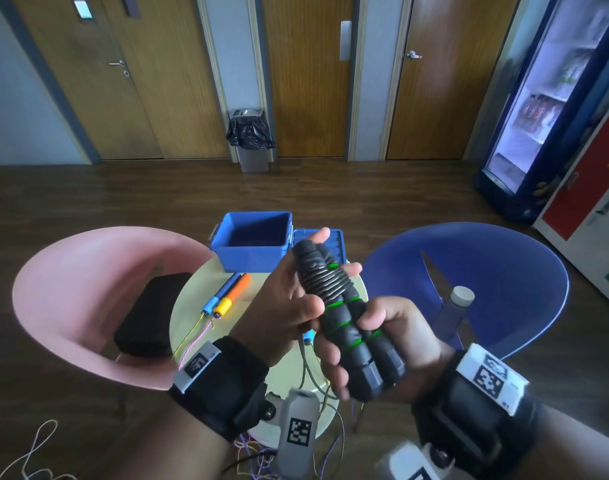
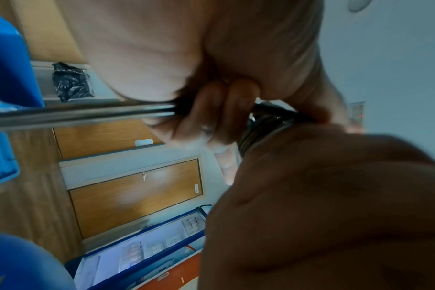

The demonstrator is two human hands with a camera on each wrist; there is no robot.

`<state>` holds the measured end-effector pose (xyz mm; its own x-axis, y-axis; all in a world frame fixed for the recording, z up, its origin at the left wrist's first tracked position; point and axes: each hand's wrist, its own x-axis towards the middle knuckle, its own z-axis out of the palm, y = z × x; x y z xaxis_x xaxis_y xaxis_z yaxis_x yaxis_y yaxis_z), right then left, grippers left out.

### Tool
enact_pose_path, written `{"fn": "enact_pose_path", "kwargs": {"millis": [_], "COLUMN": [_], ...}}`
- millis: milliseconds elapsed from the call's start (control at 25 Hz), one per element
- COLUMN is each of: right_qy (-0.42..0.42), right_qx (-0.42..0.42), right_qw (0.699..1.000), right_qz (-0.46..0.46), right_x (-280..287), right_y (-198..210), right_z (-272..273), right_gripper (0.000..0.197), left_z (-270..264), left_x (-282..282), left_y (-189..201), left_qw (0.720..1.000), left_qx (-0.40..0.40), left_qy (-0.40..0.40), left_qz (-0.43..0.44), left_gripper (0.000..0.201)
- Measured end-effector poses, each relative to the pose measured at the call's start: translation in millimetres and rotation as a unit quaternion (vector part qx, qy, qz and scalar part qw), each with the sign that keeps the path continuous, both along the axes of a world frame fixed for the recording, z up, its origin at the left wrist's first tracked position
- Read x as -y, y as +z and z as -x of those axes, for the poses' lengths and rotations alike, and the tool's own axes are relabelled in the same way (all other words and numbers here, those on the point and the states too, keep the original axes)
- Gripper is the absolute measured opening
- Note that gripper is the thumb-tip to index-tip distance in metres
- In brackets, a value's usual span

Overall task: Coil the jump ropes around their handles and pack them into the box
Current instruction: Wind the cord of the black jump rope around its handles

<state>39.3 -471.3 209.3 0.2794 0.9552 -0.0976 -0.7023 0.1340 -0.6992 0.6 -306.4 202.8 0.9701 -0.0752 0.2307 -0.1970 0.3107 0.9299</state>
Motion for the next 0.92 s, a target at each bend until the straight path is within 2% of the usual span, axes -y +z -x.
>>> {"fn": "enact_pose_path", "kwargs": {"millis": [80,160,240,280,320,360,400,440,480,520,560,640,680,720,800,920], "right_qy": [0.03,0.026,-0.028,-0.063,-0.086,-0.097,-0.109,-0.129,-0.16,-0.177,-0.183,-0.169,-0.153,-0.137,-0.125,-0.154], "right_qx": [-0.001,0.045,0.128,0.184,0.261,0.353,0.445,0.515,0.543,0.538,0.501,0.354,0.279,0.225,0.181,0.186], "right_qw": [1.0,0.995,0.975,0.954,0.924,0.878,0.82,0.762,0.73,0.728,0.76,0.864,0.906,0.933,0.954,0.953], "right_qz": [0.009,0.081,0.182,0.228,0.267,0.308,0.344,0.37,0.385,0.386,0.372,0.314,0.278,0.247,0.202,0.183], "right_x": [-1.6,-1.5,0.5,-0.1,-2.0,-5.0,-8.2,-11.5,-14.3,-15.4,-14.4,-10.8,-7.7,-4.4,-1.7,-4.2], "right_y": [-3.7,-4.8,-1.9,1.1,4.9,7.8,7.3,5.8,3.9,2.0,-0.2,-0.7,-0.6,-1.4,-4.2,-9.1], "right_z": [-1.1,-7.3,-12.1,-12.3,-10.6,-8.3,-5.2,-2.3,0.1,1.9,2.4,2.3,2.3,2.4,1.8,0.5], "right_gripper": [0.039,0.045,0.049,0.049,0.047,0.044,0.037,0.028,0.02,0.016,0.016,0.022,0.026,0.03,0.035,0.037], "left_z": [1.7,0.6,-3.4,-5.8,-7.6,-8.9,-8.6,-8.1,-7.2,-7.0,-6.2,-4.2,-2.3,0.2,1.7,0.4], "left_x": [5.0,8.6,8.0,6.6,6.2,6.6,8.4,9.9,11.3,10.1,7.7,-1.8,-5.4,-6.3,-5.0,-1.1], "left_y": [0.8,-3.6,-6.2,-6.8,-5.8,-4.7,-3.4,-3.1,-2.7,-3.7,-4.1,-6.1,-6.3,-4.8,-5.3,-10.0], "left_qw": [1.0,0.996,0.981,0.972,0.964,0.956,0.947,0.938,0.932,0.933,0.938,0.952,0.958,0.964,0.973,0.982], "left_qx": [-0.006,-0.024,-0.047,-0.05,-0.049,-0.046,-0.048,-0.054,-0.058,-0.06,-0.061,-0.055,-0.048,-0.042,-0.036,-0.055], "left_qy": [0.019,0.086,0.184,0.228,0.262,0.287,0.308,0.325,0.334,0.328,0.311,0.262,0.238,0.219,0.197,0.163], "left_qz": [-0.001,0.016,0.027,0.015,-0.008,-0.04,-0.078,-0.108,-0.126,-0.133,-0.137,-0.152,-0.15,-0.142,-0.118,-0.073], "left_gripper": [0.095,0.076,0.061,0.055,0.051,0.051,0.054,0.057,0.06,0.062,0.064,0.067,0.067,0.064,0.056,0.056]}}
